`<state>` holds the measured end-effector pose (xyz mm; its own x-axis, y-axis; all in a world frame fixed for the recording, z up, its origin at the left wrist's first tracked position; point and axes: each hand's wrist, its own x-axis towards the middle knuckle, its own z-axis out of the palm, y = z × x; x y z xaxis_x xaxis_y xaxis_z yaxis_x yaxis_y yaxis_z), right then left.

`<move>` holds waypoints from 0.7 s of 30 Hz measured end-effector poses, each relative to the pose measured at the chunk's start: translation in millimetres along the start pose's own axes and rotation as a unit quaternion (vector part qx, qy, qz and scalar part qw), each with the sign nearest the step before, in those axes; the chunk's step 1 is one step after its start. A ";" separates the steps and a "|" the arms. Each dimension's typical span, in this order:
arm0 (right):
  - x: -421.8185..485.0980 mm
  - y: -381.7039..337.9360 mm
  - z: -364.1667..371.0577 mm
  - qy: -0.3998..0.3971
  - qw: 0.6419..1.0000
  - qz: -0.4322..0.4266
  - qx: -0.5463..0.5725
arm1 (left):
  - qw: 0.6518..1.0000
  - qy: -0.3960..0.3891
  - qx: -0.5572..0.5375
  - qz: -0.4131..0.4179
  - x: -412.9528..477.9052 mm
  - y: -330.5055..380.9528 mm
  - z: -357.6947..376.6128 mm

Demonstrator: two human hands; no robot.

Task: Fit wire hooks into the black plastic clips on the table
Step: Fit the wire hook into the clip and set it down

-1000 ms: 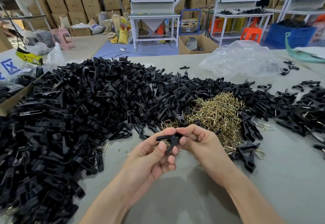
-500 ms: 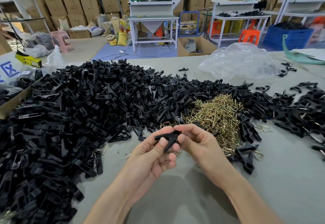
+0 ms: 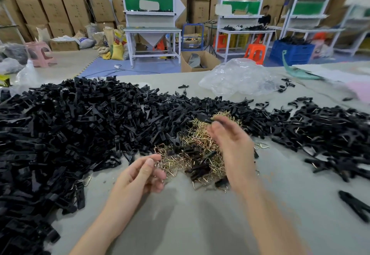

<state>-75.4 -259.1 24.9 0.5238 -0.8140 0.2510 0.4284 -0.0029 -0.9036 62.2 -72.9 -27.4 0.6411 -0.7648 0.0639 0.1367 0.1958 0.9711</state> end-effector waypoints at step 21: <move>-42.6 68.6 54.0 -0.188 0.723 -0.125 -0.653 | 0.743 0.126 0.657 0.016 8.5 -6.8 -31.6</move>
<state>-28.6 -193.3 -29.1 0.8182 -0.4787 0.3184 -0.3880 -0.8685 -0.3085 90.6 -61.3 -40.7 0.7716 -0.6015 0.2069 -0.6311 -0.6833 0.3670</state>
